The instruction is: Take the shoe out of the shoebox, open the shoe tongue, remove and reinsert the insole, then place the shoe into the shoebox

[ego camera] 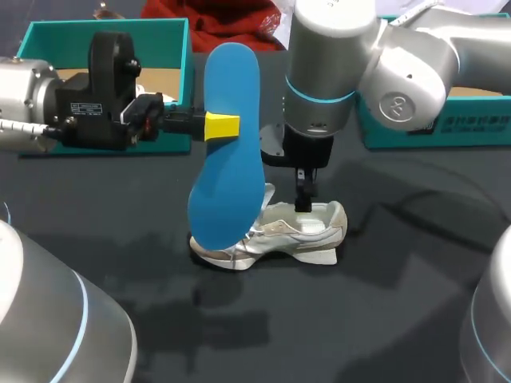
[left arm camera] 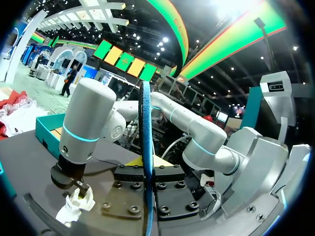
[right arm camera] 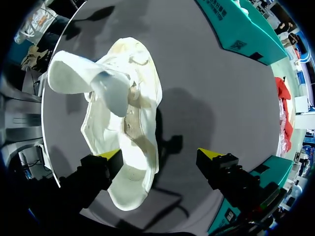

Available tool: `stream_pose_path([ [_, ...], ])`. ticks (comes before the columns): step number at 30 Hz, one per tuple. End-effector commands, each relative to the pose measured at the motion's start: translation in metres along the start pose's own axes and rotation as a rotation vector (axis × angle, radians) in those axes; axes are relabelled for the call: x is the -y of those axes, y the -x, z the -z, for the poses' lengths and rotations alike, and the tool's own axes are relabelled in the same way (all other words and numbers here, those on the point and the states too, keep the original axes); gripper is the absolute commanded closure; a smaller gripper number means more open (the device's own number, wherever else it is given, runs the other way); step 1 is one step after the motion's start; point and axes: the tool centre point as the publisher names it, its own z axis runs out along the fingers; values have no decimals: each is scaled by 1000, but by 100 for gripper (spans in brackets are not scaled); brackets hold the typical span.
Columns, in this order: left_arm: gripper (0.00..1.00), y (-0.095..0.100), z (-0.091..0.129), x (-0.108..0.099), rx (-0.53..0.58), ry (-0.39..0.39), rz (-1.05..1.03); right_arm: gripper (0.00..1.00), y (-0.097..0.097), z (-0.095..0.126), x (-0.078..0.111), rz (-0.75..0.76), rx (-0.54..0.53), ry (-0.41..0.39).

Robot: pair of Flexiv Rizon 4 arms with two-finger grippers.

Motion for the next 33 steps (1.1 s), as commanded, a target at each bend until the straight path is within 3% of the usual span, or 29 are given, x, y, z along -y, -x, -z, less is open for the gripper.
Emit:
stream_pose_path([
  [1, 100, 1, -2, -1, 0, -1, 0, 0, -1, -15, -4, -1, 1, 2],
  [13, 100, 1, -2, -1, 0, -1, 0, 2, -1, -42, -6, 7, -3, 4],
  [15, 100, 1, -2, -1, 0, -1, 0, 20, -1, -46, -6, 5, -8, 3],
  [18, 100, 1, -2, -1, 0, -1, 0, 32, -2, -50, -7, 3, -15, 0],
  [19, 100, 1, -2, -1, 0, -1, 0, 51, -2, -51, -7, 3, -16, 0],
  [20, 100, 1, -2, -1, 0, -1, 0, 57, -2, -51, -7, 3, -17, -1],
  [23, 100, 1, -2, -1, 0, -1, 0, 99, -3, -54, -7, -2, -26, -8],
  [33, 100, 1, -2, -1, 0, -1, 0, 100, -11, -55, -8, -5, -41, -16],
])
